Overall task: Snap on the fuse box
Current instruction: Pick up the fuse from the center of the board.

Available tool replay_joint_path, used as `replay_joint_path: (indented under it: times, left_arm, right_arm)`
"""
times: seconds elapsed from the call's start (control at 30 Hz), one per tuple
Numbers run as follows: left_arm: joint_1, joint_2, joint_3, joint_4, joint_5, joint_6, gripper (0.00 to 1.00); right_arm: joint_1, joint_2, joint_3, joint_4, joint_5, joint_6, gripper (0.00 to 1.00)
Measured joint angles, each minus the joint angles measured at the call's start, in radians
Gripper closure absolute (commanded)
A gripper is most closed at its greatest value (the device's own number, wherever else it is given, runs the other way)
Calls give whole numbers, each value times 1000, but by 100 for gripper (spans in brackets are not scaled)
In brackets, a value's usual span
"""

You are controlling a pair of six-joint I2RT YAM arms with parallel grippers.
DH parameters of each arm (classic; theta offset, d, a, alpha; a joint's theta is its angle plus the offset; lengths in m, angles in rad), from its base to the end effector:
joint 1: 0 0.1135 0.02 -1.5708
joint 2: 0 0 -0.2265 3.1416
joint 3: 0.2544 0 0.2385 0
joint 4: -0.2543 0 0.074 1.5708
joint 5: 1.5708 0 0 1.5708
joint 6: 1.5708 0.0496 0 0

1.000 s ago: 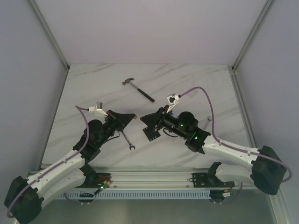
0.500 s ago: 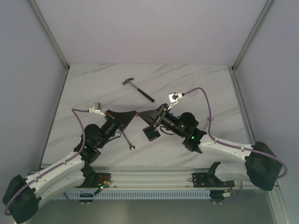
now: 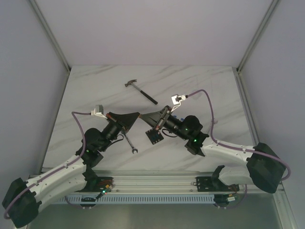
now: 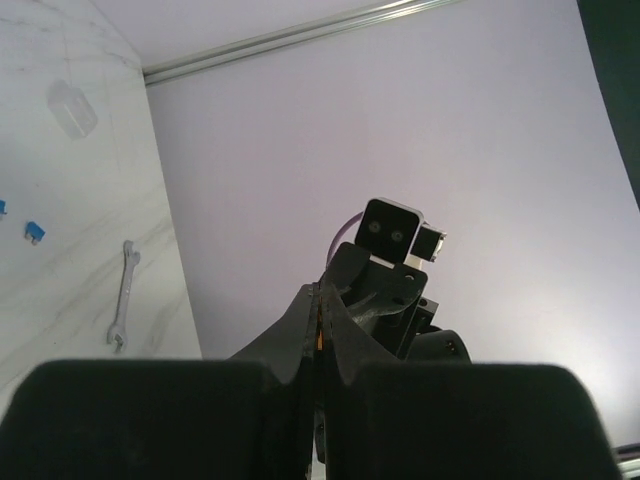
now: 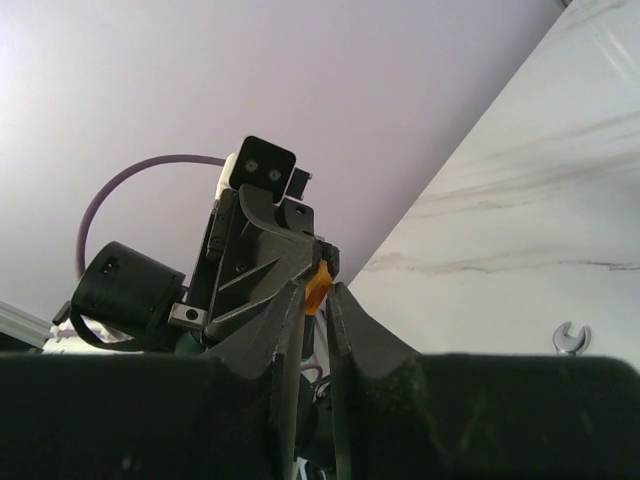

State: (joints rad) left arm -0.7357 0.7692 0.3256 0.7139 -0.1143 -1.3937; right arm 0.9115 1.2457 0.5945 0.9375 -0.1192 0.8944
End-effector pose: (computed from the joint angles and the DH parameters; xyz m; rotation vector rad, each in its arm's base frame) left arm 0.1597 -0.1369 0.2591 -0.5985 1.3997 -1.7037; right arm 0.1704 0.2296 0.2708 -0.1296 1.4660 1.5943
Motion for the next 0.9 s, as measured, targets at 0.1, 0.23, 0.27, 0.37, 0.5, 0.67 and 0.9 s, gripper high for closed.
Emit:
replay_joint_path:
  times: [0.1,0.23,0.27,0.37,0.5,0.67,0.9]
  left_arm:
    - [-3,0,0,12,0,-2,97]
    - [-5,3,-3,24,-1,-5,96]
    - [-5,3,-5,26,-1,-5,96]
    - [-6,2,-13,31,-2,-7,89]
    - [-6,2,-32,39,-5,-13,79]
    - [-9,-35,-54,-40,-39,13,61]
    - [-9,-159,-59,-250,-132,119,40]
  right_arm:
    - [-2,1,-6,25,-8,5,88]
    - [-6,1,-14,42,-16,11,96]
    - [-6,1,-14,43,-18,11,98]
    - [-9,1,-17,40,-27,10,100]
    - [-11,1,-17,14,-35,-3,100]
    - [-14,-7,6,-120,-37,-63,100]
    - [-15,-14,183,-536,15,-218,100]
